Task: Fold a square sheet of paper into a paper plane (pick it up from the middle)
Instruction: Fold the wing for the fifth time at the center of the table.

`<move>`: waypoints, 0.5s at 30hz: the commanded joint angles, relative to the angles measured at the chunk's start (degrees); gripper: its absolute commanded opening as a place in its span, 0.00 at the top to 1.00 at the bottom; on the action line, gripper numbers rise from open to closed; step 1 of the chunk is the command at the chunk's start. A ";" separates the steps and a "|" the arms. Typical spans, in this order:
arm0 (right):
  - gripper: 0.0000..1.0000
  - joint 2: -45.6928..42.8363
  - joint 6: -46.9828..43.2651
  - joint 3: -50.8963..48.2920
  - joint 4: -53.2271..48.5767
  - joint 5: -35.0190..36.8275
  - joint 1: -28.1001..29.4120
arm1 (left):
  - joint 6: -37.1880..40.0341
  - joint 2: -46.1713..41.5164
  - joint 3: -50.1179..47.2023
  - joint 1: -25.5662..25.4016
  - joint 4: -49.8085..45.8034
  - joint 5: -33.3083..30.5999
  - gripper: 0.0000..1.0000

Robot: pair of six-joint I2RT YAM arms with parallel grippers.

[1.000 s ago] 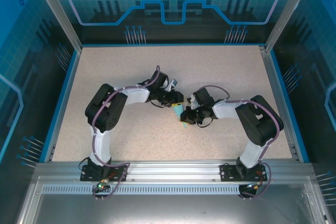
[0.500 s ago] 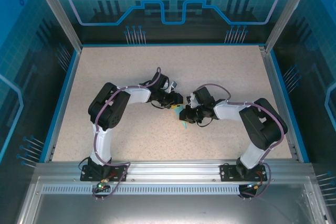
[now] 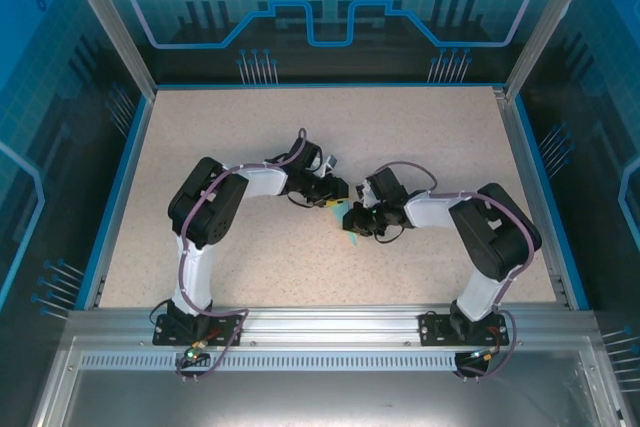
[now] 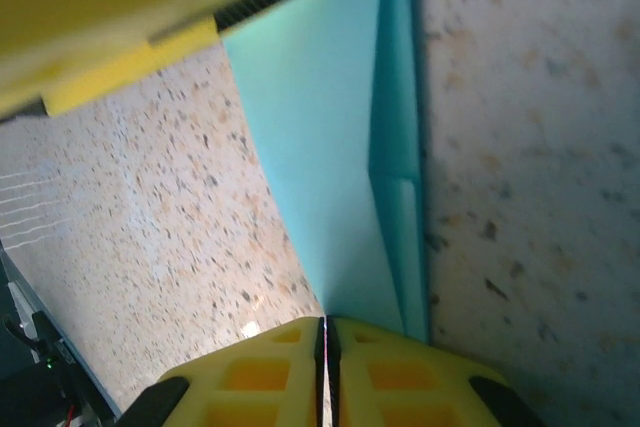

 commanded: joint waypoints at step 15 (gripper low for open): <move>0.85 -4.45 -5.82 -3.68 -10.56 -2.29 -0.29 | 1.11 2.70 -1.12 1.64 -2.47 -1.70 0.66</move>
